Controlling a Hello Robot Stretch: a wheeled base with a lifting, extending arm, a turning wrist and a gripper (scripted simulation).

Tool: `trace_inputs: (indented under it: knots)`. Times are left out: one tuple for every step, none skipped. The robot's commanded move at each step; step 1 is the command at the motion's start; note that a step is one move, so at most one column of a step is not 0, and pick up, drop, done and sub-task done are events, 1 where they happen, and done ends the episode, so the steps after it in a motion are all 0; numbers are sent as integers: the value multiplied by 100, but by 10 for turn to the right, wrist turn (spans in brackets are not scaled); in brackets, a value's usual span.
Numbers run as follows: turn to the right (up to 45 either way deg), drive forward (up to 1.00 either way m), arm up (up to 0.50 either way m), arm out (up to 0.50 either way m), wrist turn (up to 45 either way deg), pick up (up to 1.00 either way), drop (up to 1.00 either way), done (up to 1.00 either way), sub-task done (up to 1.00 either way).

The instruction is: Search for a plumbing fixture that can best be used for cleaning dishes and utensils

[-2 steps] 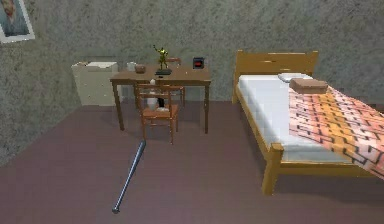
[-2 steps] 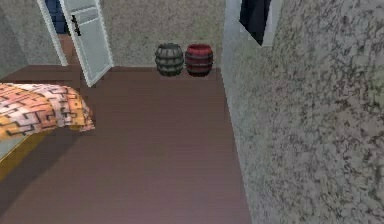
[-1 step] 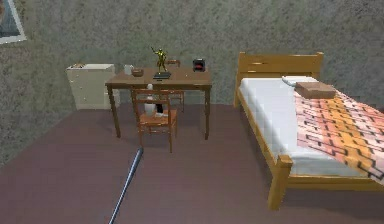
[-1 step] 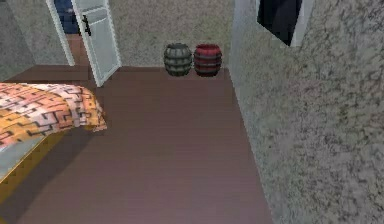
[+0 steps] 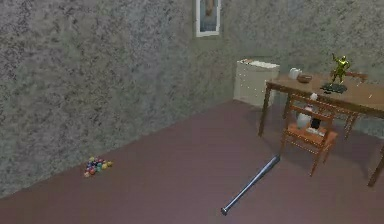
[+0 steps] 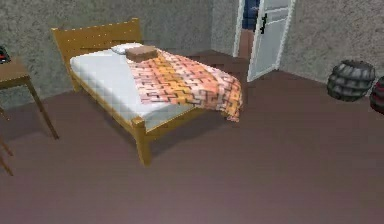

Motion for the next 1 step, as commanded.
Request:
trace_inputs:
  knots:
    - [-390,0,0,0,0,0,0,0,0]
